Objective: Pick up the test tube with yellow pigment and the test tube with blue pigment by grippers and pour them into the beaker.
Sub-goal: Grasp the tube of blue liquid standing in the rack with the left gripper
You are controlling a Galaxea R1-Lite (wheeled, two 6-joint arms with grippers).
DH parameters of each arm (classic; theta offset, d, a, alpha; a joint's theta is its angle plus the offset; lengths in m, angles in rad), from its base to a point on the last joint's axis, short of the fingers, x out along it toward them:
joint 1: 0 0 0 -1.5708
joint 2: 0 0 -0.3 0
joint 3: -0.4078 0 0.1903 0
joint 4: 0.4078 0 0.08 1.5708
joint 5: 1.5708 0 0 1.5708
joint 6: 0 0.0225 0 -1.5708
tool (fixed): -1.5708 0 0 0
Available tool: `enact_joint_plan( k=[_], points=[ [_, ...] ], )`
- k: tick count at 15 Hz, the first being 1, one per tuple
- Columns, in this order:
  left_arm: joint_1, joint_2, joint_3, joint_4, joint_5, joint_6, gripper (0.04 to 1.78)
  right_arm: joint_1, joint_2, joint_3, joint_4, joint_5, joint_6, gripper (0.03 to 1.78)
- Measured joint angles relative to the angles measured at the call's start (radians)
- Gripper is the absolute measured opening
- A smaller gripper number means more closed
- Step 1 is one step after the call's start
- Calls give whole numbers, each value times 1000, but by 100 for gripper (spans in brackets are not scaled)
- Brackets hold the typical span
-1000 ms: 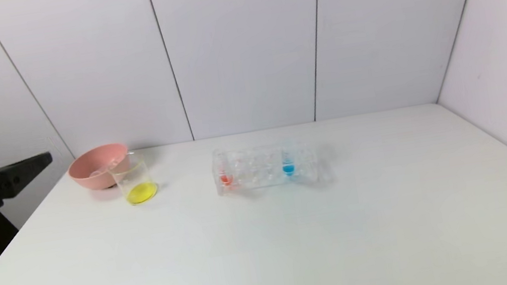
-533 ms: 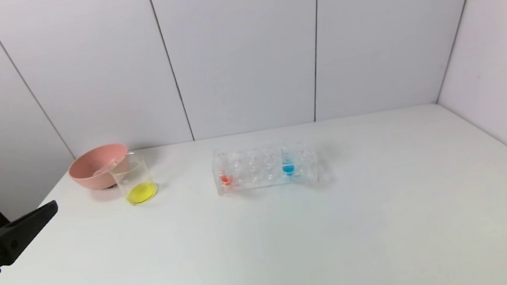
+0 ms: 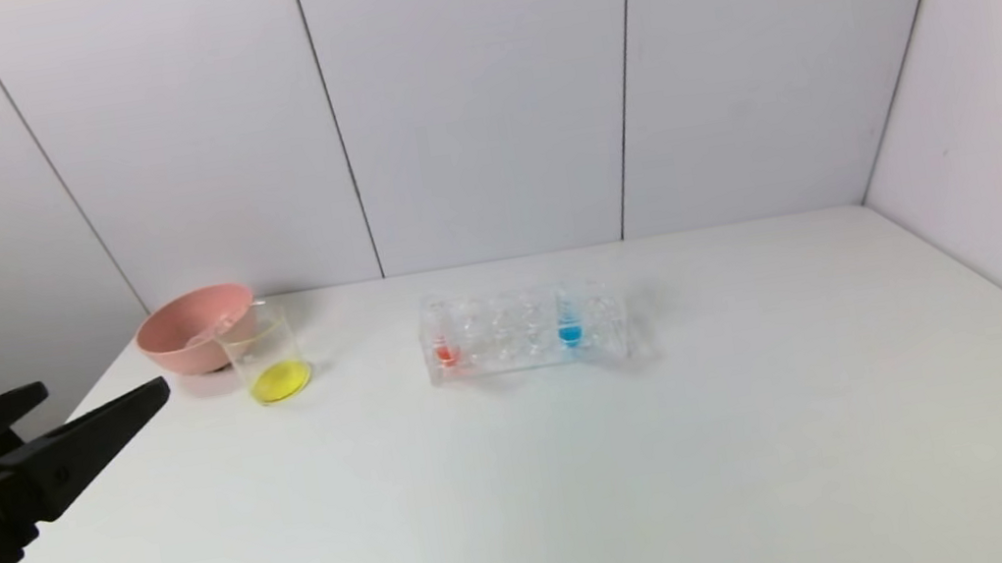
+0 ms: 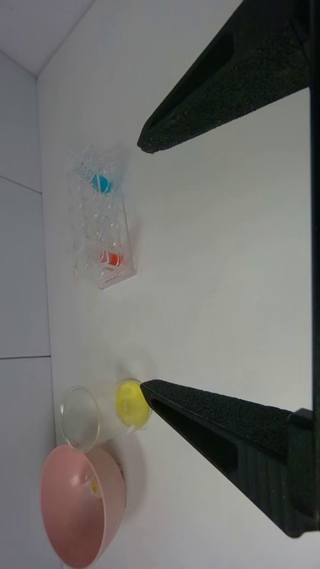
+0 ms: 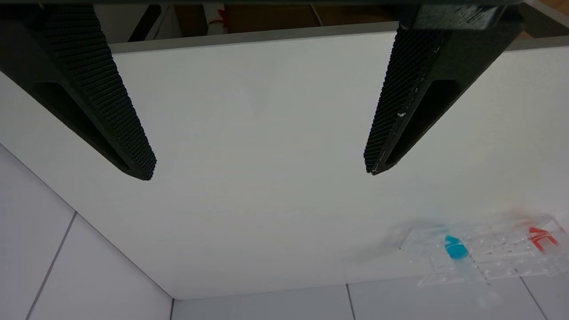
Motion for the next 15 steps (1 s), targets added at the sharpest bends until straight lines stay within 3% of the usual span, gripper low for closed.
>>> enact_joint_plan(
  k=[3, 10, 15],
  points=[
    [-83, 100, 0, -77, 49, 2, 178, 0, 0, 0, 0, 0, 0, 171],
    [-277, 430, -14, -402, 217, 2, 178, 0, 0, 0, 0, 0, 0, 171],
    [-373, 657, -89, -592, 300, 0, 178, 0, 0, 0, 0, 0, 0, 171]
  ],
)
